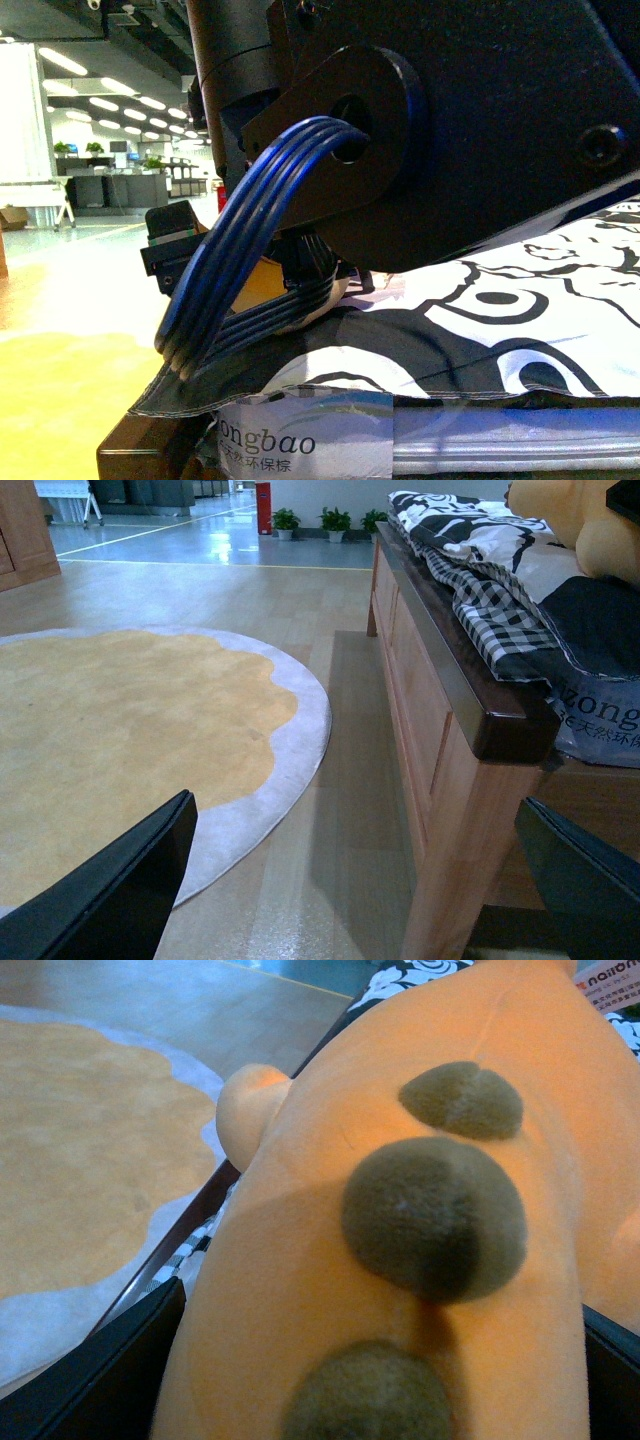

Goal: Put away toys

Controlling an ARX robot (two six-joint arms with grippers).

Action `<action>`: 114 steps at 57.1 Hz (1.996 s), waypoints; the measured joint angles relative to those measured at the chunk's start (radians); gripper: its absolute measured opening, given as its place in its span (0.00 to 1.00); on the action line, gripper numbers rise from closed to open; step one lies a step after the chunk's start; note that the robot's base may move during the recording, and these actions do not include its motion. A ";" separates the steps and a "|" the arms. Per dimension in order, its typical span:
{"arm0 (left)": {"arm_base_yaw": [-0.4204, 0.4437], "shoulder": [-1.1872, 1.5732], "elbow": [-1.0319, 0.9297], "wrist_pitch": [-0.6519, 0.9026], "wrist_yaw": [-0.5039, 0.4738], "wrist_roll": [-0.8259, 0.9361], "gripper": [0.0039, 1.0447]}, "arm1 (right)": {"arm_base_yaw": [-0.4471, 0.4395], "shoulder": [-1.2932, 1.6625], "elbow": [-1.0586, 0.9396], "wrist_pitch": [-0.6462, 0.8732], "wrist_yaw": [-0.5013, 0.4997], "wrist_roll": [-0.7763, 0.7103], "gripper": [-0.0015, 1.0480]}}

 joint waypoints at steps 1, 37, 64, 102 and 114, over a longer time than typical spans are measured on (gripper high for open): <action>0.000 0.000 0.000 0.000 0.000 0.000 0.95 | 0.000 0.001 0.000 0.006 0.001 0.002 0.93; 0.000 0.000 0.000 0.000 0.000 0.000 0.95 | 0.003 -0.071 0.000 0.030 -0.038 0.019 0.16; 0.000 0.000 0.000 0.000 0.000 0.000 0.95 | -0.142 -0.282 0.123 -0.101 -0.165 0.074 0.16; 0.000 0.000 0.000 0.000 0.000 0.000 0.95 | -0.318 -0.841 -0.228 -0.224 -0.637 0.081 0.16; 0.000 0.000 0.000 0.000 0.000 0.000 0.95 | -0.414 -1.009 -0.415 -0.165 -0.669 0.089 0.16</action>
